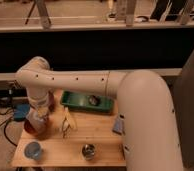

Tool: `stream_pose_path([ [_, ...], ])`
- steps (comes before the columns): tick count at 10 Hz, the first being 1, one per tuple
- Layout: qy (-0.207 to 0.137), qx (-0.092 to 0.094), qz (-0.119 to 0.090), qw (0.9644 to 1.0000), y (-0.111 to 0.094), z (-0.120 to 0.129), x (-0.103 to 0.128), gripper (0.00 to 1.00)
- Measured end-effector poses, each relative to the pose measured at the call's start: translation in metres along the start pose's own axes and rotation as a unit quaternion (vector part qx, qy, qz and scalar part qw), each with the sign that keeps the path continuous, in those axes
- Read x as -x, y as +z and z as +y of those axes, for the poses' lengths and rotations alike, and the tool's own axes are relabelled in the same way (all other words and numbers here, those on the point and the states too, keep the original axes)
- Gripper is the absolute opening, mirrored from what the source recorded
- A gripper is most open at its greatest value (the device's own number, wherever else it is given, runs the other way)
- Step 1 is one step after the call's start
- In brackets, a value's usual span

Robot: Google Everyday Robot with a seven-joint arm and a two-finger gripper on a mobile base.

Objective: Wipe purple bowl with towel

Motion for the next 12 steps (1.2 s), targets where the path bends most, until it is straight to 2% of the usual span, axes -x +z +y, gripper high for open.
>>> stream_pose_path([
  [2,-0.004,-0.011,0.002,0.9999,0.003,-0.008,-0.01,0.0],
  [8,-0.009,-0.039,0.016,0.9991,0.026,-0.053,-0.045,0.0],
  [12,-0.016,-0.047,0.008,0.9987,0.042,-0.081,-0.055,0.0],
])
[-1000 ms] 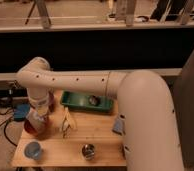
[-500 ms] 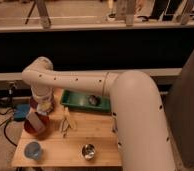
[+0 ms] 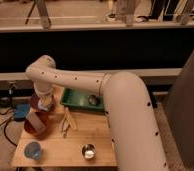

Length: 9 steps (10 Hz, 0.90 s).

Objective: Wipe purple bowl with towel

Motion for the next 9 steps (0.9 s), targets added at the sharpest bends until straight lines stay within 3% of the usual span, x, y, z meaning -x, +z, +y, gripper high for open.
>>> stream_pose_path([
  [9,-0.004,-0.002,-0.015,0.9999,0.047,-0.048,-0.013,0.0],
])
